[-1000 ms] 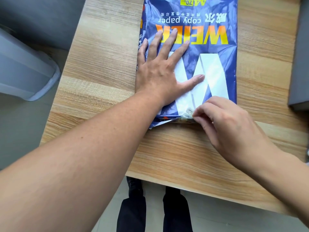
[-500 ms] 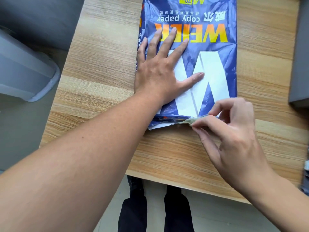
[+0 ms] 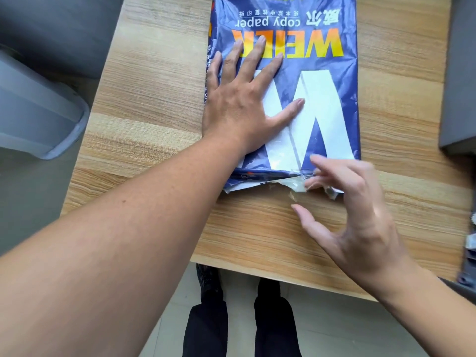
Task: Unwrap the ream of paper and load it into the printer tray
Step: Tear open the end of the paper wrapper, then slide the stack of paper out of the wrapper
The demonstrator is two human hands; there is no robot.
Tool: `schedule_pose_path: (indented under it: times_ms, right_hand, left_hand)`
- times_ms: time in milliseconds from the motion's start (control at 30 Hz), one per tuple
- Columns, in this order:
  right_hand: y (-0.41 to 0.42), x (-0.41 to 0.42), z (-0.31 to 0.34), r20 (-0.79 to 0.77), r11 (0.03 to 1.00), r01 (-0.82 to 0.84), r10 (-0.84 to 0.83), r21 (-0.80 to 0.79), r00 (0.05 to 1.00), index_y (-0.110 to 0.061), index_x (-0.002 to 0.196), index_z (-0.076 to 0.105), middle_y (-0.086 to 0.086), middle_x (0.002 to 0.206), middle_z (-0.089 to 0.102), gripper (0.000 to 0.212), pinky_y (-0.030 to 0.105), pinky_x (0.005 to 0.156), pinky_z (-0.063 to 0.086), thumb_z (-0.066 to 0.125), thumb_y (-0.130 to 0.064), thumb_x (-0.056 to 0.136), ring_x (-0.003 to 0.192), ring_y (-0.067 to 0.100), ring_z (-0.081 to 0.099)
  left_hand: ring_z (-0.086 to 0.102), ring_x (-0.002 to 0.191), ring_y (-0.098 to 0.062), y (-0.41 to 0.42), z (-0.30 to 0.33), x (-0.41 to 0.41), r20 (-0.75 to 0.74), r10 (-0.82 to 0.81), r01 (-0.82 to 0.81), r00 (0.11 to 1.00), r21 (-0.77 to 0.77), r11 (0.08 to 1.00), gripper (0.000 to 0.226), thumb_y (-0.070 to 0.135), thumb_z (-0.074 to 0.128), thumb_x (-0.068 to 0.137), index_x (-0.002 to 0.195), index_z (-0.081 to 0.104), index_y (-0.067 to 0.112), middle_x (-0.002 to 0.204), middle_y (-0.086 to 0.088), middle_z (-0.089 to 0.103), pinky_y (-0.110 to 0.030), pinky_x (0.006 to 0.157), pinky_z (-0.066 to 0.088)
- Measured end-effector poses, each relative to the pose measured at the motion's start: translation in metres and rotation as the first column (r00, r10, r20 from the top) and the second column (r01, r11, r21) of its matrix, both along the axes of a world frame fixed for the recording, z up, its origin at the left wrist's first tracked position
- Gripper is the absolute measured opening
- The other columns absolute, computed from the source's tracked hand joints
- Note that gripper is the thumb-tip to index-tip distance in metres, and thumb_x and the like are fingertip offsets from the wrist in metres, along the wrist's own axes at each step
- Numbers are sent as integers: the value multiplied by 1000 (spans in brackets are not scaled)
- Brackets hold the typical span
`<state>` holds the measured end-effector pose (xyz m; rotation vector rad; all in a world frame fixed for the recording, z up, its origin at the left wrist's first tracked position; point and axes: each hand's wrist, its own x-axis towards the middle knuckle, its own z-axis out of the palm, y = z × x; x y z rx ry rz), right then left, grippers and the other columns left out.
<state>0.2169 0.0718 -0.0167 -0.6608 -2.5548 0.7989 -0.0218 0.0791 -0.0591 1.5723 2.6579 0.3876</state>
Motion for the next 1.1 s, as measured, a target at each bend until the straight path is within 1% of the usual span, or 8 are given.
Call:
schedule_pose_path:
  times_ms: [67, 133, 267, 533, 667, 833, 967, 1100]
  right_hand:
    - [4, -5, -1, 0, 1000, 2, -2, 11, 1000, -7, 143, 44, 13, 130, 45, 68, 26, 101, 51, 76, -2, 84, 95, 19, 65]
    - [12, -10, -3, 76, 992, 31, -41, 121, 996, -5, 136, 57, 15, 130, 53, 54, 39, 100, 50, 75, -3, 85, 101, 28, 64]
    - [19, -11, -6, 113, 952, 11, -47, 306, 993, -8, 96, 75, 7, 96, 72, 9, 41, 88, 44, 69, -10, 91, 92, 34, 65]
    - [-14, 14, -21, 198, 923, -84, 8, 375, 980, -6, 95, 76, 9, 89, 71, 11, 42, 85, 46, 65, -7, 93, 82, 35, 65]
    - [-30, 22, -34, 196, 965, -39, -13, 258, 981, 0, 109, 73, 16, 110, 70, 20, 43, 95, 54, 68, -5, 90, 106, 37, 67]
    - [-57, 35, -30, 275, 970, -50, -18, 237, 961, 0, 136, 60, 14, 140, 62, 48, 40, 111, 48, 65, -18, 91, 135, 25, 57]
    - [-56, 36, -29, 315, 964, -62, -24, 257, 949, -3, 142, 54, 9, 141, 63, 55, 43, 111, 48, 61, -25, 92, 134, 24, 58]
    - [-52, 28, -21, 384, 987, 5, -66, 158, 921, -14, 140, 57, 0, 131, 63, 54, 33, 112, 40, 52, -44, 96, 127, 22, 57]
  left_hand:
    - [14, 156, -22, -1, 0, 1, -6, 2, -2, 1000, -2, 1000, 81, 84, 32, 84, 152, 37, 40, 168, 8, 23, -51, 127, 10]
    - [15, 156, -23, -1, -1, 1, -7, 1, -1, 1000, 2, 1000, 80, 83, 33, 85, 151, 38, 39, 167, 8, 24, -51, 127, 10]
    - [13, 156, -22, 0, 0, 1, 2, 3, -3, 1000, -10, 1000, 79, 83, 33, 85, 152, 37, 40, 168, 8, 23, -51, 128, 9]
    - [13, 156, -22, 1, 0, -1, 16, -4, 4, 1000, -9, 1000, 80, 84, 33, 84, 152, 36, 41, 167, 8, 23, -52, 128, 9]
    - [19, 155, -22, -1, -3, -2, 34, -5, 4, 999, 41, 999, 76, 80, 38, 85, 148, 44, 37, 164, 8, 32, -50, 128, 11]
    - [53, 134, -17, -11, 0, -3, 165, -71, 11, 984, 340, 940, 40, 48, 53, 96, 127, 67, 27, 136, 8, 65, -45, 121, 29]
    - [61, 123, -19, -25, 21, -5, 151, -197, 130, 969, 367, 921, 33, 41, 56, 97, 119, 70, 22, 119, 5, 73, -42, 113, 37]
    - [61, 124, -15, -54, 28, 10, 89, -413, 367, 906, 318, 874, 32, 51, 65, 93, 109, 75, 24, 120, 8, 74, -42, 113, 40]
